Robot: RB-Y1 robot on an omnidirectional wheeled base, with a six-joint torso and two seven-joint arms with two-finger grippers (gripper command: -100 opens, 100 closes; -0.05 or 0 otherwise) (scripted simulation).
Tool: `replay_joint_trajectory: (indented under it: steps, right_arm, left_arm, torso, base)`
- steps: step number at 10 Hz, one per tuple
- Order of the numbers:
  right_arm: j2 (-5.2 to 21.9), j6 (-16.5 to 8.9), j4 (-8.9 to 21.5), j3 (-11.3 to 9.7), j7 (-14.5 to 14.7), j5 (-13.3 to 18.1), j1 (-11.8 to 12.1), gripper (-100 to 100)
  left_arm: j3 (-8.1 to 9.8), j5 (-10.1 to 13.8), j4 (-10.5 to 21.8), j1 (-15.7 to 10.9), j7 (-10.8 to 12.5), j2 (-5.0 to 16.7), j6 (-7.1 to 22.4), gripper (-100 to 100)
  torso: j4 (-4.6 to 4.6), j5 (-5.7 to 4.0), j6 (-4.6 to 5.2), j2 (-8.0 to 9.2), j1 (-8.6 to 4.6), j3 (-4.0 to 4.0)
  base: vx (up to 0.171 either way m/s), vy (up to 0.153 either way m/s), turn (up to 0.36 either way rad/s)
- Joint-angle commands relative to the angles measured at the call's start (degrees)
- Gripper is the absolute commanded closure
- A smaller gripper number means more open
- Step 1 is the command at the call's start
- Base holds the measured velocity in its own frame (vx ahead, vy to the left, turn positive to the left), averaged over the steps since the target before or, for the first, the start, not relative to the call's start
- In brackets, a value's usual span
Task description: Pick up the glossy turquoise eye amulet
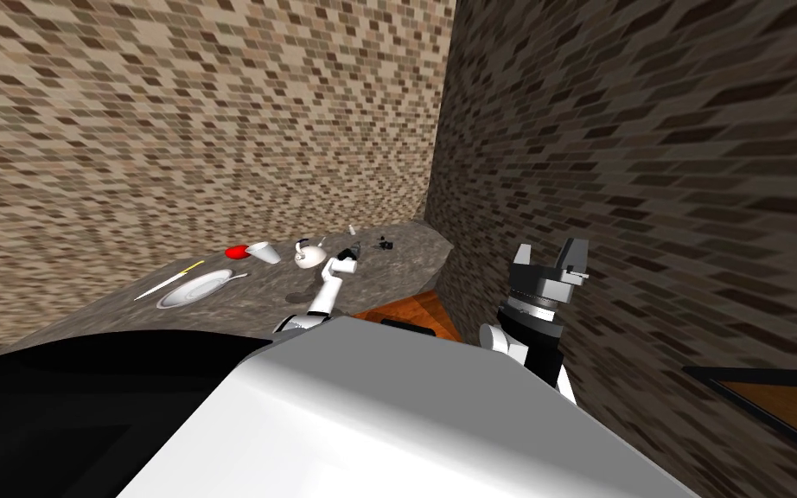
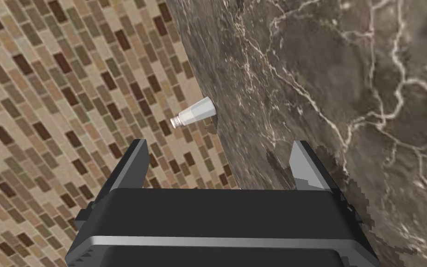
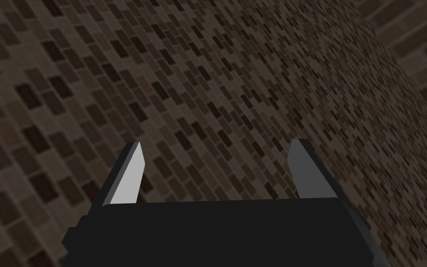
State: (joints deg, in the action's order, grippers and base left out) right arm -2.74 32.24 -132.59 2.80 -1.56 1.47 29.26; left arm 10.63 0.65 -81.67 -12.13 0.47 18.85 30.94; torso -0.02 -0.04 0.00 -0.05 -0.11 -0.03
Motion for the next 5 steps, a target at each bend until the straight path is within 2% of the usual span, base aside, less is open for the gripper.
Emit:
replay_joint_trajectory:
  steps: [1, 2, 4, 5]
  right_arm:
    - [0.0, 0.0, 0.0, 0.0, 0.0, 0.0, 0.0, 0]
    - [0.0, 0.0, 0.0, 0.0, 0.0, 0.0, 0.0, 0]
    - [0.0, 0.0, 0.0, 0.0, 0.0, 0.0, 0.0, 0]
    - [0.0, 0.0, 0.0, 0.0, 0.0, 0.0, 0.0, 0]
  left_arm:
    - [0.00, 0.6, -0.1, -0.5, 0.5, 0.5, 2.9, -100]
    - [0.03, 1.6, 0.1, -1.7, 1.3, 1.5, 4.5, -100]
    - [0.03, 1.6, 0.1, -1.7, 1.3, 1.5, 6.5, -100]
    - [0.07, 2.7, 0.4, -2.9, 2.2, 2.4, 8.8, -100]
  torso:
    - [0.00, 0.00, 0.00, 0.00, 0.00, 0.00]
    - [-0.01, 0.00, 0.01, -0.01, 0.00, -0.01]
    - [-0.01, 0.00, 0.01, -0.03, -0.02, -0.02]
    - [-0.01, 0.01, 0.01, -0.04, 0.00, -0.03]
  base:
    - [-0.007, -0.013, 0.026]
    - [-0.005, -0.017, 0.044]
    - [0.000, -0.013, 0.011]
    - [0.004, -0.015, 0.041]
